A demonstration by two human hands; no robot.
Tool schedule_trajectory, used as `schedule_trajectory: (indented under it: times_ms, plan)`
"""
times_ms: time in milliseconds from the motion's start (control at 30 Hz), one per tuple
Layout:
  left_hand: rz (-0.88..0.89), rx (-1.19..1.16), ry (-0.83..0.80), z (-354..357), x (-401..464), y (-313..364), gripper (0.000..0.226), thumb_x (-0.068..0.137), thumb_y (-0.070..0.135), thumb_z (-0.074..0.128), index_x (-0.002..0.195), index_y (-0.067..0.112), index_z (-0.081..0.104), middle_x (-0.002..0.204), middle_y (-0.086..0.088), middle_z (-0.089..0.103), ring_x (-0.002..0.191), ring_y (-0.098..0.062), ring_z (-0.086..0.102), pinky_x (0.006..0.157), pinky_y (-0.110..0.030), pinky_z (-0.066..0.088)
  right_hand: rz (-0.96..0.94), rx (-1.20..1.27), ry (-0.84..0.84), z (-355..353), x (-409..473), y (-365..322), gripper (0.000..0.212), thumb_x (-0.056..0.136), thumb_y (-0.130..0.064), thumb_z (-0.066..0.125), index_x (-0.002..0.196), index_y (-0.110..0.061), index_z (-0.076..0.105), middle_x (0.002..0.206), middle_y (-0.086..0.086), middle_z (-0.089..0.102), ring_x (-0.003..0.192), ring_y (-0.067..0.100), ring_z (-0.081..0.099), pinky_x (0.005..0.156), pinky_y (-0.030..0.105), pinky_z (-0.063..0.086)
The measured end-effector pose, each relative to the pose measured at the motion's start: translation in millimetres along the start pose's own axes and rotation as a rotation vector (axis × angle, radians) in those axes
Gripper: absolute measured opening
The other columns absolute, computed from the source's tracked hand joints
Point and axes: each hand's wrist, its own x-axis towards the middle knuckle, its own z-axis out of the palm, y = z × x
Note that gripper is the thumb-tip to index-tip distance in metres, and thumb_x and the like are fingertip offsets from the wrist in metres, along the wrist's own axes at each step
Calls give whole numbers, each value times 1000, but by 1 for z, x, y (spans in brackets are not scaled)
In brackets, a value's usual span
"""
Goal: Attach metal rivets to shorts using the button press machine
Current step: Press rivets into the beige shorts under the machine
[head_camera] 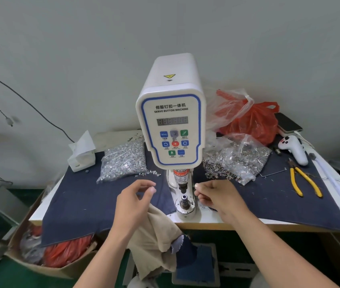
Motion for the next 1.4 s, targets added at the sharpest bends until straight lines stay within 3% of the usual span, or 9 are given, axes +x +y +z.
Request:
schedule_trajectory:
  times_ms: [167,367,500,633,833,900,967,1100,1400]
  plan:
    - [15,1,-48,13,-11,3,16,95,19,74,90,34,75,89,31,74,90,8,67,75,-6,45,220,238,-93,18,-9,2,13,91,-8,75,80,0,72,64,8,66,51,10,56,48,19,49]
    - [-116,-154,-92,29,-20,3,10,99,18,68,96,26,72,83,18,79,78,8,68,71,-18,46,408,496,-119,25,-13,0,10,91,-1,71,81,2,69,64,11,67,48,12,59,40,19,47]
    - [-166,-221,-93,42,-23,6,5,100,20,65,96,21,69,86,17,80,62,8,60,64,-23,43,414,506,-154,25,-14,1,20,92,-1,68,73,3,72,65,13,68,45,13,61,41,21,50]
    - [-143,-226,-55,53,-26,9,9,98,20,71,90,24,74,84,21,77,79,9,65,67,-10,44,427,535,-181,25,-13,1,34,93,-2,67,61,3,76,65,13,68,45,12,60,42,20,50]
    - [-147,-289,-90,63,-24,13,6,96,22,75,92,26,78,87,20,76,81,9,66,70,-6,47,433,520,-228,14,-15,0,10,89,-3,69,87,3,76,69,9,67,52,10,57,45,18,47]
    - [-160,-291,-91,66,-22,13,5,95,22,75,93,27,77,88,20,76,83,9,67,70,-6,47,366,438,-192,4,-13,0,19,80,-3,73,97,6,76,68,9,67,49,8,55,44,16,45]
    - [-177,-293,-106,69,-20,12,6,95,23,76,93,28,77,90,24,75,79,9,65,70,-7,48,296,408,-130,-8,-9,1,20,78,-4,74,94,7,77,66,9,64,47,8,52,42,17,42]
    - [-154,-256,-145,72,-19,9,7,95,25,75,90,30,74,92,34,71,72,13,59,70,-6,47,304,462,-45,-30,-1,14,26,98,-8,61,87,4,81,64,8,62,46,9,50,41,18,42]
    - [-61,-182,-172,68,-18,10,12,96,25,75,87,31,70,86,24,71,71,4,57,65,-10,44,348,508,-55,-39,3,30,27,100,-12,59,94,6,79,65,8,61,48,9,49,42,19,42]
